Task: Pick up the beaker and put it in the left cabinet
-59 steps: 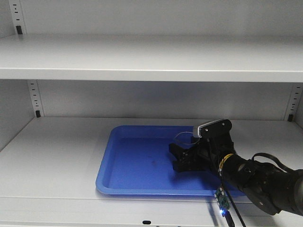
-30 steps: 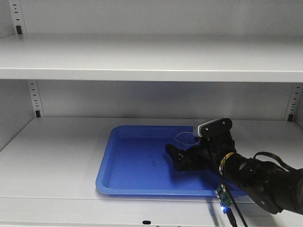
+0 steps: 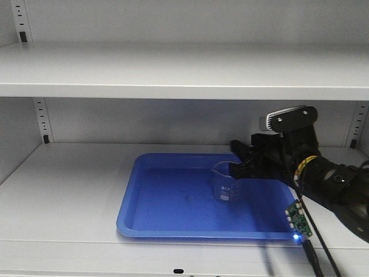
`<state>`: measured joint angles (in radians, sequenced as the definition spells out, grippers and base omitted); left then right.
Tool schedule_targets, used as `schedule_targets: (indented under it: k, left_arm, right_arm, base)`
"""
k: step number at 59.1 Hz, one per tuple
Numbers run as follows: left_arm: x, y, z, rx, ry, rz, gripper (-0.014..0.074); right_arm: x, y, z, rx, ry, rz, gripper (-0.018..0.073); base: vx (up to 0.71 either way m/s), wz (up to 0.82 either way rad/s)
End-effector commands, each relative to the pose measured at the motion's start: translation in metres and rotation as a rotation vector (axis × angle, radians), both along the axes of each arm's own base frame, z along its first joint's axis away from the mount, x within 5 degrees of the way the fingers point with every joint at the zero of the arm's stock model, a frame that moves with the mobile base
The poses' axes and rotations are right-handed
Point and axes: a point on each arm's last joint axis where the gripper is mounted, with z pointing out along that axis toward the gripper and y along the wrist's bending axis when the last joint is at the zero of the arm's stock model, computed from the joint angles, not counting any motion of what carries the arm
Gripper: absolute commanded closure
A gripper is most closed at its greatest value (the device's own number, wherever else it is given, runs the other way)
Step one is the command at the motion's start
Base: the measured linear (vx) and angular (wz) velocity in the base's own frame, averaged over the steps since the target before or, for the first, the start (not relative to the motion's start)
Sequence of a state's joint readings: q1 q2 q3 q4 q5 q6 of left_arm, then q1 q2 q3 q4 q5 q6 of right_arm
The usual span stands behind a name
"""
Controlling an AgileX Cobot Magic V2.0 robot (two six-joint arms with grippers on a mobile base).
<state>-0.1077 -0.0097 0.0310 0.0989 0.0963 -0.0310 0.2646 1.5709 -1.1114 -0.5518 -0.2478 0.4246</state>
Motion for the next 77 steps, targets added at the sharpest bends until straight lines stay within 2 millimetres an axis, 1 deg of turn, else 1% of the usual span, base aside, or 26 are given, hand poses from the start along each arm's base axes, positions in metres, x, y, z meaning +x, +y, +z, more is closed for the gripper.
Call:
schedule_targets:
  k: [1, 2, 3, 6, 12, 17, 22, 28, 34, 42, 71, 77]
  left_arm:
    - [-0.001, -0.001, 0.004, -0.015, -0.089, -0.015, 0.0604]
    - [-0.001, -0.001, 0.004, -0.015, -0.089, -0.015, 0.0604]
    - [-0.001, -0.001, 0.004, -0.015, -0.089, -0.015, 0.0604]
    - [-0.001, -0.001, 0.004, -0.015, -0.089, -0.015, 0.0604]
    - [-0.001, -0.001, 0.004, -0.015, -0.089, -0.015, 0.0604]
    - [-0.001, -0.001, 0.004, -0.015, -0.089, -0.015, 0.0604]
    - [-0.001, -0.001, 0.004, -0.015, -0.089, -0.015, 0.0604]
    - [-0.001, -0.001, 0.004, -0.015, -0.089, -0.015, 0.0604]
    - [-0.001, -0.001, 0.004, -0.015, -0.089, -0.015, 0.0604]
    - [-0.001, -0.001, 0.004, -0.015, -0.089, -0.015, 0.0604]
    - [-0.001, -0.001, 0.004, -0.015, -0.09, -0.015, 0.0604]
    - [-0.001, -0.001, 0.004, -0.015, -0.09, -0.015, 0.0604]
  right_arm:
    - [-0.019, -0.01, 0.026, 0.079, -0.002, -0.048, 0.0526]
    - [-0.022, -0.011, 0.024, 0.085, 0.012, -0.056, 0.0563]
    - [-0.027, -0.013, 0.022, 0.096, 0.029, -0.063, 0.0575]
    - [-0.037, -0.015, 0.018, 0.11, 0.044, -0.064, 0.0573]
    - [-0.065, -0.022, 0.009, 0.109, 0.054, -0.055, 0.057]
    - [-0.092, -0.029, 0.009, 0.116, 0.037, -0.05, 0.0568]
    - [-0.113, -0.034, 0.008, 0.12, 0.023, -0.049, 0.0568]
    - [-0.134, -0.04, 0.012, 0.131, -0.014, -0.046, 0.0568]
    - [-0.147, -0.043, 0.014, 0.137, -0.038, -0.045, 0.0568]
    - [-0.156, -0.046, 0.015, 0.142, -0.054, -0.045, 0.0568]
    - [-0.155, -0.046, 0.015, 0.138, -0.052, -0.05, 0.0568]
    - [-0.162, -0.05, 0.019, 0.168, -0.048, -0.08, 0.0568]
  base:
    - [0.0, 0.0]
    - [0.0, 0.0]
    - [0.0, 0.0]
    - [0.0, 0.0]
    - [0.0, 0.0]
    - [0.0, 0.0]
    - [0.0, 0.0]
    - [0.0, 0.0]
    - [0.0, 0.0]
    - [0.0, 0.0]
    - [0.0, 0.0]
    - [0.0, 0.0]
